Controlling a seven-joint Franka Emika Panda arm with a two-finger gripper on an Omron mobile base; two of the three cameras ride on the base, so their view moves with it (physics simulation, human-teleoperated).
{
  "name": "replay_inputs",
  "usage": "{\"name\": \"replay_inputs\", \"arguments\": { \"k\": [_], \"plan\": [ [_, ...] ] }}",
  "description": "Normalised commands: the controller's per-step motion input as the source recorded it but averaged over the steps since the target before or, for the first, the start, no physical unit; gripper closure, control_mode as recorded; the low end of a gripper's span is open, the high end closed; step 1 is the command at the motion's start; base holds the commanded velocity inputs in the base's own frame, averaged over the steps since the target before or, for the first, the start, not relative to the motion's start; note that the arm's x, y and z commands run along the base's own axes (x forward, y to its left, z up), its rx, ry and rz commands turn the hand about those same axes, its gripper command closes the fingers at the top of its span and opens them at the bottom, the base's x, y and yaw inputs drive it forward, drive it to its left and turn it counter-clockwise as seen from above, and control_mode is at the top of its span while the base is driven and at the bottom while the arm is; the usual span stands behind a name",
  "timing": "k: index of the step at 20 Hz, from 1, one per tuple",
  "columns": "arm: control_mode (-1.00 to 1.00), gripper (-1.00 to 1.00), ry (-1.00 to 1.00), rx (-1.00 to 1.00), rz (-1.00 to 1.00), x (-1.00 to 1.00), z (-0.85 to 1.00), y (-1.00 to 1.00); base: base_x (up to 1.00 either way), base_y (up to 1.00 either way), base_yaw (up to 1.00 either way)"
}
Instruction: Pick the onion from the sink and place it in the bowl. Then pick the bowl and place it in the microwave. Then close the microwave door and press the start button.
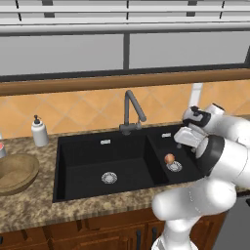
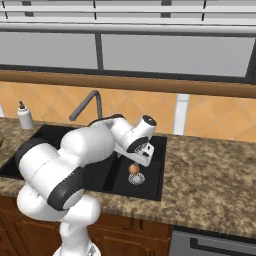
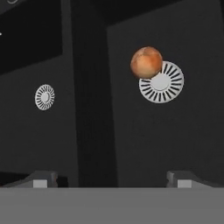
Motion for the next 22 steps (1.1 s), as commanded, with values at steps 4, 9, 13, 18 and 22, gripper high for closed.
{"name": "replay_inputs", "arguments": {
  "k": [4, 9, 13, 18, 22],
  "plan": [
    [-1.0, -1.0, 0.01, 0.0, 0.0, 0.13, -0.48, 0.0, 0.0, 0.0, 0.0],
    [-1.0, -1.0, 0.04, 0.0, 0.0, 0.49, -0.42, 0.0, 0.0, 0.0, 0.0],
    [-1.0, -1.0, 0.05, 0.0, 0.0, 0.72, -0.46, 0.0, 0.0, 0.0, 0.0],
    [-1.0, -1.0, 0.0, 0.0, 0.0, 0.51, -0.43, -0.08, 0.0, 0.0, 0.0],
    [-1.0, -1.0, 0.0, 0.0, 0.0, 0.31, -0.31, 0.0, 0.0, 0.0, 0.0]
  ]
}}
